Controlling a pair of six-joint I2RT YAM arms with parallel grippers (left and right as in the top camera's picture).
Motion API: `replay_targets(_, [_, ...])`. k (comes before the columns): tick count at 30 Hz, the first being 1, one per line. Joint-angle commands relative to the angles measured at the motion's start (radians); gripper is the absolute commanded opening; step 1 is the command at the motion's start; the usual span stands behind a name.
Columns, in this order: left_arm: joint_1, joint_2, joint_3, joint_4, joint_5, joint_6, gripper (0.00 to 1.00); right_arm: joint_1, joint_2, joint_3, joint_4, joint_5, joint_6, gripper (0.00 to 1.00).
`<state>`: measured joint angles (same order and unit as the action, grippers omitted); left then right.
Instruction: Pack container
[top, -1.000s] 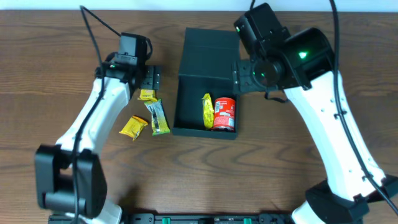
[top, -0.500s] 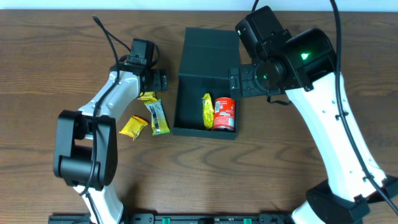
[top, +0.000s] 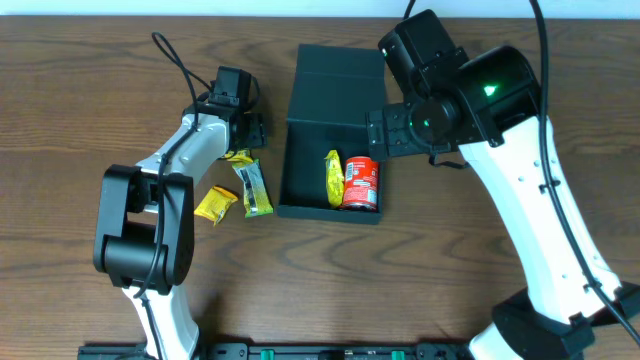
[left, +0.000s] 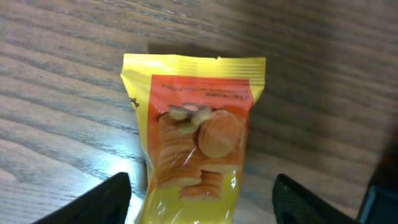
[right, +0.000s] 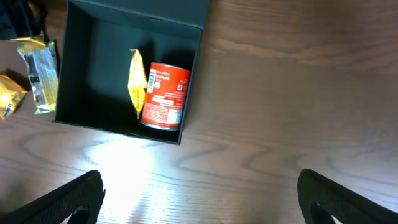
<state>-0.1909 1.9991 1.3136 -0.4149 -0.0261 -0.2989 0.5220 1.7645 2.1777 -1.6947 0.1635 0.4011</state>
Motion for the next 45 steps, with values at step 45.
replay_targets(45, [0.000,0.041,0.004,0.047,-0.097,0.015,0.68,-0.203,-0.052,0.013,-0.003,0.047,-0.051,0.98])
